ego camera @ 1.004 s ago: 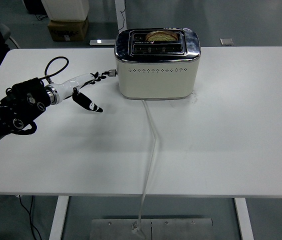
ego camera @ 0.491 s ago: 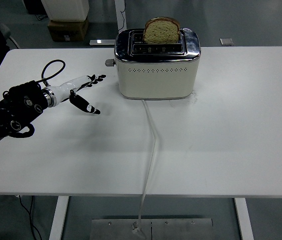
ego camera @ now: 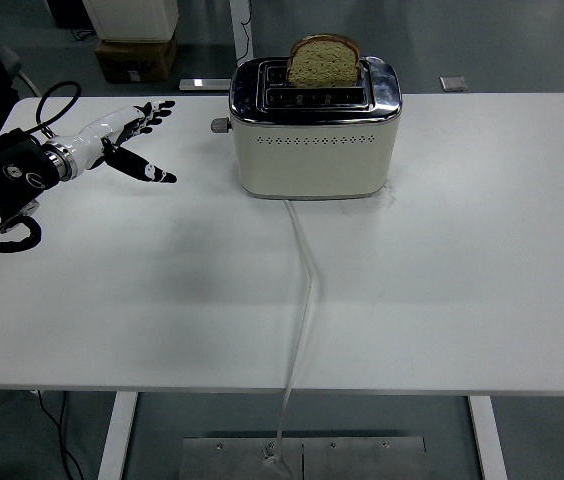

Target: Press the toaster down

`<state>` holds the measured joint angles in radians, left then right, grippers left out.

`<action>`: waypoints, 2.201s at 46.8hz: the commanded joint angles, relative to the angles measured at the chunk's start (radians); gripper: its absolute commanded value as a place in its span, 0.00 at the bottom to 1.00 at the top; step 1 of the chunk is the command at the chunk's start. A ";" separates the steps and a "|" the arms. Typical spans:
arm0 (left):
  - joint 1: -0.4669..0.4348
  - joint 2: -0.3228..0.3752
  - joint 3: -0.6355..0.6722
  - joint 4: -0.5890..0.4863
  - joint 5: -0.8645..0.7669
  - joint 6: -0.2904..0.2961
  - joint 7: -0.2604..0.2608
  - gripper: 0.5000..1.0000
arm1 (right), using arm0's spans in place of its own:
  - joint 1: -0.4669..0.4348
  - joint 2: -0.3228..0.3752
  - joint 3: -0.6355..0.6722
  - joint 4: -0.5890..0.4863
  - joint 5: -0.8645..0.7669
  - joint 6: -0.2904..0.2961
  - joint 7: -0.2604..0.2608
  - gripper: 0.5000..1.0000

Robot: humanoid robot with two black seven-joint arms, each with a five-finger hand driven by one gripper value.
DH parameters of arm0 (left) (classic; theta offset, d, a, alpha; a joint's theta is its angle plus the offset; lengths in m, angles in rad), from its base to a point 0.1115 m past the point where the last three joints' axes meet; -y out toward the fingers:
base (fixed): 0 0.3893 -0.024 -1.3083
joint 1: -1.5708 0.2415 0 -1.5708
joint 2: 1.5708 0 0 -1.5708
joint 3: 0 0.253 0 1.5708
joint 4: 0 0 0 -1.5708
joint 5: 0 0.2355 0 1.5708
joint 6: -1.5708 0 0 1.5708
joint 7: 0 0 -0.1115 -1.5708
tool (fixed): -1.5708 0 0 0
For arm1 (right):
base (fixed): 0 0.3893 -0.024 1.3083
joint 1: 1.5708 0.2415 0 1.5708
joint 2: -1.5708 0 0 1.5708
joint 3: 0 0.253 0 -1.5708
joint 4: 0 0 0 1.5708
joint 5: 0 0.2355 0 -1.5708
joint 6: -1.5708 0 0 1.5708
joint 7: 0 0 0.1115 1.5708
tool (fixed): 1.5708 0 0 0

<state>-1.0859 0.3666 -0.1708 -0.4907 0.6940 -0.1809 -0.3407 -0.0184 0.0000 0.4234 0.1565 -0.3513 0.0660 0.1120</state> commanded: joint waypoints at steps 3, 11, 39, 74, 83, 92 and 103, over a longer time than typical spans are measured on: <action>-0.008 0.018 -0.001 0.000 -0.085 0.001 0.000 1.00 | 0.000 0.000 0.000 0.000 0.000 0.000 0.000 1.00; -0.017 0.025 -0.003 0.000 -0.240 0.006 0.000 1.00 | 0.000 0.000 0.000 0.000 0.000 0.000 0.000 1.00; 0.008 0.011 -0.070 0.001 -0.698 0.014 -0.003 1.00 | 0.000 0.000 0.000 0.000 0.000 0.000 0.000 1.00; 0.087 -0.149 -0.378 0.115 -0.789 0.011 -0.004 1.00 | 0.000 0.000 0.000 0.000 0.000 0.000 0.000 1.00; 0.106 -0.153 -0.386 0.115 -0.791 0.008 -0.004 1.00 | 0.002 0.000 0.002 0.003 0.000 0.002 0.000 1.00; 0.127 -0.169 -0.432 0.115 -0.818 -0.002 -0.004 1.00 | 0.002 0.000 0.002 0.003 0.000 0.002 0.000 1.00; 0.130 -0.198 -0.435 0.116 -0.824 0.000 -0.030 1.00 | 0.002 0.000 0.002 0.003 0.000 0.002 0.002 1.00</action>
<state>-0.9542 0.1701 -0.6060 -0.3744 -0.1260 -0.1825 -0.3554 -0.0169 0.0000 0.4250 0.1596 -0.3542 0.0677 0.1130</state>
